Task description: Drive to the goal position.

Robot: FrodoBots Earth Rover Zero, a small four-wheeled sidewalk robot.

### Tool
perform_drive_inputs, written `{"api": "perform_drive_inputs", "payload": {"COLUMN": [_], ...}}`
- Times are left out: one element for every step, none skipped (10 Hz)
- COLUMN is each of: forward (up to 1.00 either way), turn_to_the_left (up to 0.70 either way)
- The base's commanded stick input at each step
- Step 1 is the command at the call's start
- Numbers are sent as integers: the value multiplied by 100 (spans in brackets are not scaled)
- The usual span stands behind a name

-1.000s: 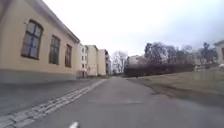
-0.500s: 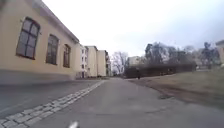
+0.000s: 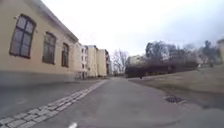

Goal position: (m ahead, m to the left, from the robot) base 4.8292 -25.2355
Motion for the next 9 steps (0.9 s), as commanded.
{"api": "perform_drive_inputs", "payload": {"forward": [100,100,100,100,100,100,100,100,100], "turn_to_the_left": [0,0,0,0,0,0,0,0,0]}}
